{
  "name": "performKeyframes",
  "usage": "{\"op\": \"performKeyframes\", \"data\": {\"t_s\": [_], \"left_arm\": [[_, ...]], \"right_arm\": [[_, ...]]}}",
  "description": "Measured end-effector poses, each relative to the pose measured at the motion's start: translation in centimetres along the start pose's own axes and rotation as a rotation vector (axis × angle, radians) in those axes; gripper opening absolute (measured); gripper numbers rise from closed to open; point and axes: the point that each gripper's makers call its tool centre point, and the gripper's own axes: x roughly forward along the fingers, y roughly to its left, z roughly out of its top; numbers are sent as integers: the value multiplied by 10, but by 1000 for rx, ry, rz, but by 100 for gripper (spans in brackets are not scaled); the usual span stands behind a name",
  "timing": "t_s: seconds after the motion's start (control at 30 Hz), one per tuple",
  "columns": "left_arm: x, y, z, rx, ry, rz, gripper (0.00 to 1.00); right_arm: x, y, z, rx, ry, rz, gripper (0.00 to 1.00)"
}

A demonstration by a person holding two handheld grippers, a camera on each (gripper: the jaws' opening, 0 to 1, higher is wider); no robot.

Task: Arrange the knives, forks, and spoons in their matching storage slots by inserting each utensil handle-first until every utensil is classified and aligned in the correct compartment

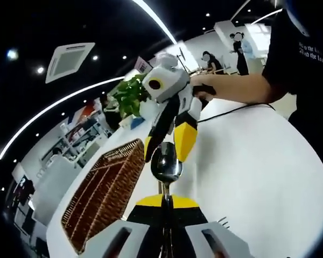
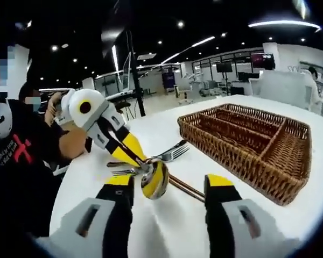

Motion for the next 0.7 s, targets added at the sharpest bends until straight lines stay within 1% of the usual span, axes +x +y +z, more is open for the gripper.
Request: {"op": "performKeyframes", "data": {"t_s": [0.03, 0.07, 0.13, 0.17, 0.2, 0.23, 0.33, 0.5, 0.53, 0.57, 0.6, 0.7], "left_arm": [[0, 0, 0, -1, 0, -1, 0], [0, 0, 0, -4, -1, -2, 0], [0, 0, 1, -17, -2, -2, 0], [0, 0, 1, -17, -3, -2, 1], [0, 0, 1, -16, -2, 0, 0], [0, 0, 1, -16, 0, -2, 0], [-1, -1, 1, -21, 0, -4, 1], [-2, -2, 2, -20, -2, -10, 1], [-3, -1, 4, -23, -4, -13, 1], [-5, -1, 9, -31, -20, -22, 0], [-6, 0, 11, -34, -26, -26, 0], [-9, 6, 13, -34, -24, -34, 0]], "right_arm": [[1, -1, 2, -44, -13, -11, 79], [2, 0, 0, -51, -5, -13, 84], [3, -1, -1, -104, 7, -27, 93], [4, 0, -1, -108, 0, -28, 98], [3, -3, -1, -119, -3, -45, 99], [3, 0, 0, -129, -9, -27, 99], [2, 0, 3, -160, -19, -33, 99], [1, -1, 4, -162, -22, -32, 99], [1, -1, 4, -162, -22, -32, 99], [-1, -1, 5, -157, -27, -33, 99], [-2, -2, 6, -154, -30, -35, 99], [-5, -2, 8, -158, -38, -39, 99]]}}
